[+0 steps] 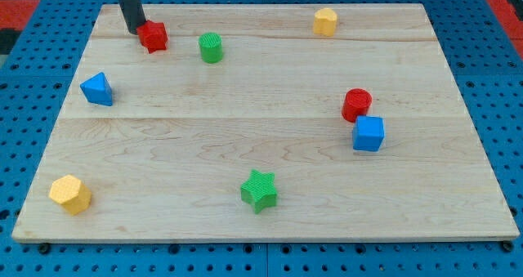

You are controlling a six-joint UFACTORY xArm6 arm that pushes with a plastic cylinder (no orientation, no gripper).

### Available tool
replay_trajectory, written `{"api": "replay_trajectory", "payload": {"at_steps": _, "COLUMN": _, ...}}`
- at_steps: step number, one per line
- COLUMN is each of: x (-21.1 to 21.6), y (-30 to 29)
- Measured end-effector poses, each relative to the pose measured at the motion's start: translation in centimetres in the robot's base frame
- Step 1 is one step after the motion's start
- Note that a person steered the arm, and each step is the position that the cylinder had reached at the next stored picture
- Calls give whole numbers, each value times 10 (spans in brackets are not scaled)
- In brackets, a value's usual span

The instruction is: Move the green circle slightly right

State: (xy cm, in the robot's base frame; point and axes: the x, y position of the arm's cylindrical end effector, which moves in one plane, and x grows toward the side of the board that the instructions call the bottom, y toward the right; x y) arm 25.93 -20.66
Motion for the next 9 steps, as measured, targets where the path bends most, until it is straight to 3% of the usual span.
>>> {"api": "replay_trajectory", "payload": {"at_steps": 1, "x": -3, "y": 0}}
{"api": "replay_trajectory", "payload": {"at_steps": 2, "x": -35, "y": 33}}
{"api": "replay_trajectory", "payload": {"at_steps": 3, "x": -33, "y": 122}}
{"api": "replay_trajectory", "payload": {"at_steps": 4, "x": 18, "y": 181}}
{"api": "replay_trajectory", "payload": {"at_steps": 7, "x": 3, "y": 111}}
{"api": "replay_trajectory", "payload": {"at_steps": 9, "x": 77, "y": 95}}
